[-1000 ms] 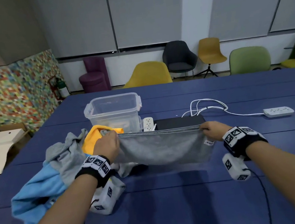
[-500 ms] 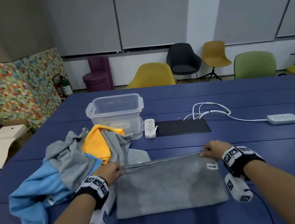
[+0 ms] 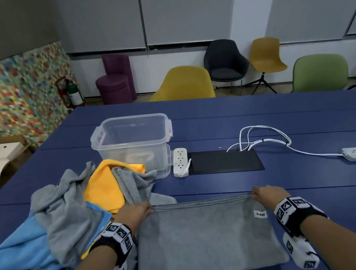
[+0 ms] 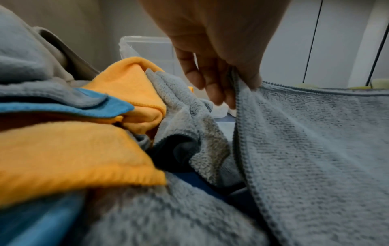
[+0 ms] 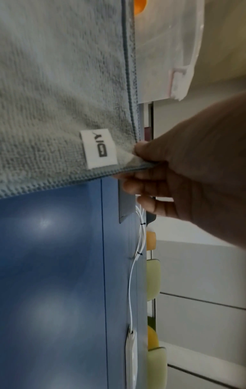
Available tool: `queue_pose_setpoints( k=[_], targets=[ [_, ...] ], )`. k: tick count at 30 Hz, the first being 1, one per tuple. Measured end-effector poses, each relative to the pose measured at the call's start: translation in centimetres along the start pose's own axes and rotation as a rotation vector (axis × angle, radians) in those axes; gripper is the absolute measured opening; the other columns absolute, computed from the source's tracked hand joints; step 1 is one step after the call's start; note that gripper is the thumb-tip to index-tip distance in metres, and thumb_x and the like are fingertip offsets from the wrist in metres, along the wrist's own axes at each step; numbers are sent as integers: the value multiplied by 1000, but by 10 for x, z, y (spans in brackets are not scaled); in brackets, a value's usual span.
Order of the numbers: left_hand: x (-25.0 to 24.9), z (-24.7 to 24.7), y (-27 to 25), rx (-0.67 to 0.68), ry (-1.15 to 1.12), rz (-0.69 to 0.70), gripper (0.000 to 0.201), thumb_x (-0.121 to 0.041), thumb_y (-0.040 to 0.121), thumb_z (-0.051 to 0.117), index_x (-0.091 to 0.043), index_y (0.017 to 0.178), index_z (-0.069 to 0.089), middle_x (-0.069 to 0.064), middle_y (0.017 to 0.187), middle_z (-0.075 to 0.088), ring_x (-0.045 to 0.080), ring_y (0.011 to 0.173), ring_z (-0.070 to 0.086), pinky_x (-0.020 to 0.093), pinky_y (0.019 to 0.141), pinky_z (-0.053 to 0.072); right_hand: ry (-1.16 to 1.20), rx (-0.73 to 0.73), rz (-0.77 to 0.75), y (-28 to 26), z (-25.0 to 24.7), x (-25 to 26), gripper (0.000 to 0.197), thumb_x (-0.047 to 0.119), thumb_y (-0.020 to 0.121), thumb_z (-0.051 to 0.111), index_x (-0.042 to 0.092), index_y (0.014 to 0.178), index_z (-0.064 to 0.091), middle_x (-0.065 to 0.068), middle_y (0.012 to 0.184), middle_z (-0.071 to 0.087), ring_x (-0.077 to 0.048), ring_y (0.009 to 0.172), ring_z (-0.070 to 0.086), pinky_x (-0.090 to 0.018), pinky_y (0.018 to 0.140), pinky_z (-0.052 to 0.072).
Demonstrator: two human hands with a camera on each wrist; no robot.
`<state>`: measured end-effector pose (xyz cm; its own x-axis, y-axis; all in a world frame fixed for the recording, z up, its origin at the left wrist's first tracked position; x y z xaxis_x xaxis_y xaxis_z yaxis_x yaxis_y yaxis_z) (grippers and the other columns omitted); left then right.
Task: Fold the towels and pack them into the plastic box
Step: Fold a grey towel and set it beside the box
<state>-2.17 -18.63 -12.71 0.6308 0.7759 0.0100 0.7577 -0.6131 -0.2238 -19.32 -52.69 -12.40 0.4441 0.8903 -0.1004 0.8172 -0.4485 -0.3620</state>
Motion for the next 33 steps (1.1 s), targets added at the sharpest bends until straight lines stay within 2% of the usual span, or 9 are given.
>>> queue_pose_setpoints(
  k=[5, 9, 12, 14, 18, 22, 28, 30, 33],
  targets=[
    [12, 13, 21, 18, -153, 26, 34, -36, 99, 36, -16, 119, 57, 4, 121, 56, 20, 111, 53, 28, 91, 40, 53, -32, -24, 26, 6, 3, 38, 32, 100, 35, 6, 117, 56, -12, 117, 53, -27, 108, 55, -34, 85, 46],
    [26, 24, 30, 4, -281, -25, 30, -36, 96, 46, -16, 109, 63, 5, 114, 56, 20, 106, 54, 26, 88, 40, 21, 1, -39, 37, 16, 4, 13, 24, 99, 35, 16, 107, 42, -11, 99, 57, -22, 80, 47, -29, 66, 36],
    [28, 30, 35, 3, -318, -40, 22, -41, 93, 50, -20, 89, 58, 6, 104, 61, 21, 97, 57, 27, 80, 41, -26, -1, -35, 42, 19, 3, 8, 23, 99, 36, 16, 96, 33, -6, 81, 49, -22, 76, 44, -28, 65, 33],
    [30, 33, 39, -4, -320, -56, 26, -43, 92, 51, -19, 85, 55, 6, 99, 65, 21, 93, 59, 29, 76, 42, -23, 16, -26, 45, 19, 3, 15, 28, 99, 37, 15, 93, 31, -8, 91, 54, -24, 83, 52, -27, 67, 34],
    [33, 34, 41, -30, -329, -81, 26, -38, 93, 50, -18, 109, 59, 3, 110, 66, 21, 101, 60, 30, 81, 45, -22, -9, -57, 45, 14, 1, 19, 34, 98, 40, 15, 93, 38, -12, 117, 60, -26, 107, 57, -29, 70, 34],
    [29, 37, 43, -60, -292, -47, 40, -36, 94, 49, -25, 133, 44, 3, 123, 59, 20, 113, 55, 28, 89, 44, -64, 25, -69, 52, 27, -3, 25, 21, 99, 37, 8, 117, 49, -12, 119, 60, -26, 107, 58, -31, 81, 45],
    [22, 30, 47, -134, -254, 109, 21, -31, 87, 59, -19, 103, 64, 1, 114, 52, 18, 111, 50, 25, 92, 41, -49, 35, -135, 55, 30, 4, 23, 26, 95, 44, 15, 114, 51, -6, 124, 51, -23, 116, 50, -29, 87, 42],
    [19, 31, 48, -103, -233, 142, 20, -33, 89, 56, -22, 105, 63, -4, 118, 53, 14, 115, 47, 21, 95, 36, -48, 28, -152, 55, 26, 9, 9, 28, 94, 47, 20, 98, 45, -6, 123, 52, -23, 115, 51, -28, 87, 40],
    [16, 33, 50, -33, -220, 148, 28, -33, 92, 51, -25, 118, 58, -9, 124, 55, 12, 119, 43, 21, 98, 33, -32, 27, -118, 62, 27, 10, 14, 21, 95, 44, 18, 85, 36, -10, 121, 55, -25, 109, 54, -28, 75, 37]
  ],
)
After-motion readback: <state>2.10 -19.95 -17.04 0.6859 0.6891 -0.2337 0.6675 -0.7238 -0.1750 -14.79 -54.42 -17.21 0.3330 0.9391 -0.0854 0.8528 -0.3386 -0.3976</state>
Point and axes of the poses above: each hand's wrist, its own y-axis towards the middle knuckle, its own z-axis out of the palm, x = y × z, the point moved 7 cm from there along y, towards the middle knuckle
